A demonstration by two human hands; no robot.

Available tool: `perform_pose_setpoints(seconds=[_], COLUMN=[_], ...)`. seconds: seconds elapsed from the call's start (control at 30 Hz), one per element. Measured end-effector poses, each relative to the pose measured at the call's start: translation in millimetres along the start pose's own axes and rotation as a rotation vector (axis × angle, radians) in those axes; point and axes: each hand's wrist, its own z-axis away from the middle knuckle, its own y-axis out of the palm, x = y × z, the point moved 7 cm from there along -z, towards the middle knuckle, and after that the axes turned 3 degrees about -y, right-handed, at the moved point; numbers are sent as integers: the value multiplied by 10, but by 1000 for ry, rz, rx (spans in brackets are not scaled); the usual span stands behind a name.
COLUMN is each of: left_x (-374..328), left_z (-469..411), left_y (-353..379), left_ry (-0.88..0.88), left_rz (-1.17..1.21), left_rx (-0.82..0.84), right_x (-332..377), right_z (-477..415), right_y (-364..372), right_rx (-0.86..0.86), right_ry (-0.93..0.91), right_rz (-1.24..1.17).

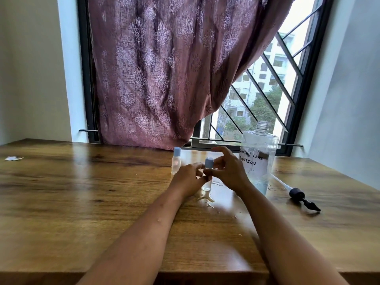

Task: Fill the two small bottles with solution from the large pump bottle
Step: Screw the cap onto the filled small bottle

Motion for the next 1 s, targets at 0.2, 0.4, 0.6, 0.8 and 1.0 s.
perform_pose_setpoints(seconds=[0.2, 0.4, 0.6, 0.8, 1.0], left_x=[3, 21, 8, 49, 37], left_z=[1, -19, -13, -33, -49], left_y=[2, 18, 12, 34, 85], left_ry=[4, 14, 26, 29, 32], left_rz=[20, 18, 47, 58, 61], left_rx=[5, 5, -1, 10, 29], right_x=[39, 38, 38, 89, 58], right_z=[18, 22, 12, 26, 28], right_y=[11, 34, -18, 56, 12], right_rx=[38, 55, 4, 90, 56], right_ry=[-47, -44, -71, -82, -41], right_rz=[-27, -16, 77, 56, 47])
